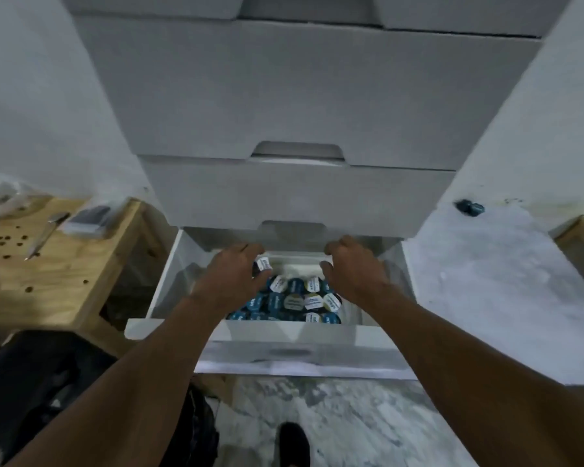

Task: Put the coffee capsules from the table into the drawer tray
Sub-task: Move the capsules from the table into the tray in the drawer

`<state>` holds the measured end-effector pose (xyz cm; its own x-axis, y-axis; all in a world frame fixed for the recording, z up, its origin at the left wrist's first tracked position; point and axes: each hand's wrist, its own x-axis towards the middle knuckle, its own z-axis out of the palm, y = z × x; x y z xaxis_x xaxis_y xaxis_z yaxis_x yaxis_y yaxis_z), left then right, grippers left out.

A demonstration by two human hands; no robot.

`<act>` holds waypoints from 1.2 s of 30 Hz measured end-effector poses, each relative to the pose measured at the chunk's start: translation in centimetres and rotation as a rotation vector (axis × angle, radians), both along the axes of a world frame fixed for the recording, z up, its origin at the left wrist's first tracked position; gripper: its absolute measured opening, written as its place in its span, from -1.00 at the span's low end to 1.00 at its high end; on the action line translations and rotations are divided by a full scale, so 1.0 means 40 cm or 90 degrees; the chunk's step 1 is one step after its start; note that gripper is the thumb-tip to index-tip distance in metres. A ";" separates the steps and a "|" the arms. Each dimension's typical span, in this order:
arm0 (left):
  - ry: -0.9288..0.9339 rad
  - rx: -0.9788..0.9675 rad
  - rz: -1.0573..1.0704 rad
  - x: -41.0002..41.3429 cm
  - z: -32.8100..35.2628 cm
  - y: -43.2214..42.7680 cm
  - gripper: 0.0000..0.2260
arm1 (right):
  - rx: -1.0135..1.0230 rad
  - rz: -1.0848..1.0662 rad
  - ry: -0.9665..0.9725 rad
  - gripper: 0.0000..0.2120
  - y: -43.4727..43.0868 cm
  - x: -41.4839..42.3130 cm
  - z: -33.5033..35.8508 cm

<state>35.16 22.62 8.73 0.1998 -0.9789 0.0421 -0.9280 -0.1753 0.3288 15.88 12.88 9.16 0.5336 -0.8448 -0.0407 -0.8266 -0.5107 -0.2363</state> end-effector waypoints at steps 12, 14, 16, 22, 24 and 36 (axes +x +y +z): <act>0.037 -0.144 -0.180 -0.407 0.067 -0.025 -0.54 | -0.066 -0.156 -0.024 -0.72 0.080 -0.425 0.082; 0.026 -0.150 -0.200 -0.485 0.078 -0.059 -0.55 | -0.079 -0.165 -0.027 -0.72 0.061 -0.503 0.085; 0.024 -0.165 -0.217 -0.571 0.087 -0.102 -0.59 | -0.088 -0.172 -0.040 -0.70 0.034 -0.587 0.088; 0.032 -0.157 -0.226 -0.848 0.105 -0.267 -0.57 | -0.094 -0.193 -0.087 -0.65 -0.091 -0.852 0.091; 0.040 -0.159 -0.222 -0.934 0.104 -0.316 -0.58 | -0.092 -0.192 -0.092 -0.65 -0.136 -0.926 0.090; 0.027 -0.099 -0.118 -1.054 0.018 -0.592 -0.61 | -0.022 -0.149 -0.098 -0.67 -0.454 -1.048 0.013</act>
<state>-7.02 -1.06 9.46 0.0215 -0.9815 0.1905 -0.9246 0.0529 0.3773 -26.05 -5.27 9.67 0.3214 -0.9453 0.0563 -0.8786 -0.3198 -0.3548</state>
